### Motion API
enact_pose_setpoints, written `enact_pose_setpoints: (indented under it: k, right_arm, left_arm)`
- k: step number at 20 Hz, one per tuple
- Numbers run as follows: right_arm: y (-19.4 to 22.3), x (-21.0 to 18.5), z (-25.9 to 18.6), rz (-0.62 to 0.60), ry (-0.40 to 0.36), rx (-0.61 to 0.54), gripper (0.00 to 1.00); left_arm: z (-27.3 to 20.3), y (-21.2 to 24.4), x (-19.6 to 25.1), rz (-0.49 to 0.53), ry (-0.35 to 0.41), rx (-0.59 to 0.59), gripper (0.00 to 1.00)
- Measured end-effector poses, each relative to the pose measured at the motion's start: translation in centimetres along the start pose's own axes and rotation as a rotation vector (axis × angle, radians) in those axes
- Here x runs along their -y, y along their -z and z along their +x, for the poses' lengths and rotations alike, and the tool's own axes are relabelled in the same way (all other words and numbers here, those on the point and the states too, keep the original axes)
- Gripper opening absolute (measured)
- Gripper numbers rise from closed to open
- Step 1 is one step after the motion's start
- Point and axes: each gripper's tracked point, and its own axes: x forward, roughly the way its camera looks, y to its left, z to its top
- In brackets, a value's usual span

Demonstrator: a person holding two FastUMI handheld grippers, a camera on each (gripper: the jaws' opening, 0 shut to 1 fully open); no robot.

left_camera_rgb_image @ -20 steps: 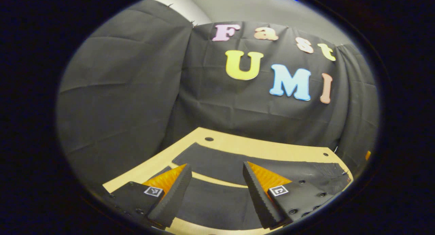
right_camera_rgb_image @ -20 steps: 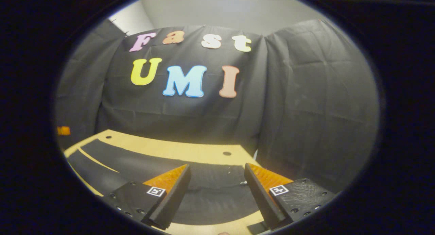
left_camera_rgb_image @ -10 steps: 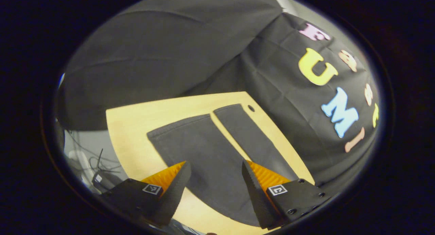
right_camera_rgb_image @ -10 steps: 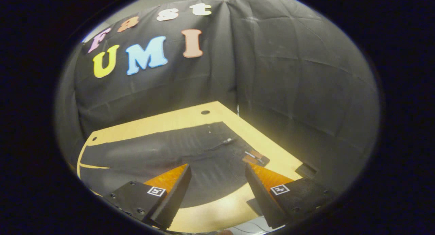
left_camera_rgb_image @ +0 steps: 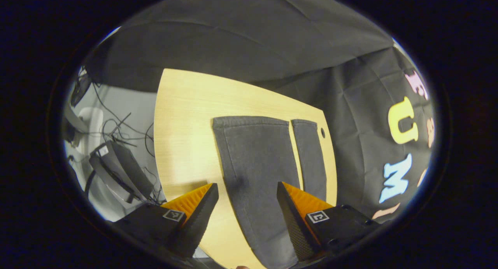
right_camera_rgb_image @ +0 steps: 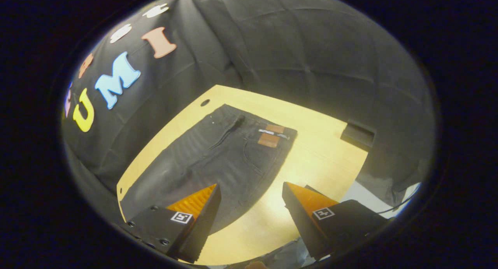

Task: Grasp the waist and the cuffs of the jeans and fold them to make the two legs overlap; first hold the waist and fold one-third of the jeans toward the cuffs, then hold the cuffs and fold the remaining one-third in the same direction to finish folding.

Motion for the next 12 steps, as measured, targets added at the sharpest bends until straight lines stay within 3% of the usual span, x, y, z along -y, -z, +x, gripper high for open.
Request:
enact_pose_setpoints:
  k: [4,9,10,12]
  right_arm:
    - [1.4,0.7,1.3,0.109,-0.03,-0.071,0.95]
    - [1.7,1.1,1.7,0.211,-0.036,-0.112,0.96]
    - [1.4,1.2,1.9,0.234,-0.043,-0.122,0.96]
    - [1.2,0.6,2.7,0.287,-0.072,-0.142,0.96]
  left_arm:
    - [1.1,0.5,0.5,-0.092,0.013,-0.022,0.98]
    - [2.6,-0.3,1.1,-0.116,0.042,-0.019,0.96]
    - [2.8,-0.3,1.4,-0.121,0.048,-0.023,0.92]
    - [3.5,-0.1,1.9,-0.128,0.069,-0.028,0.95]
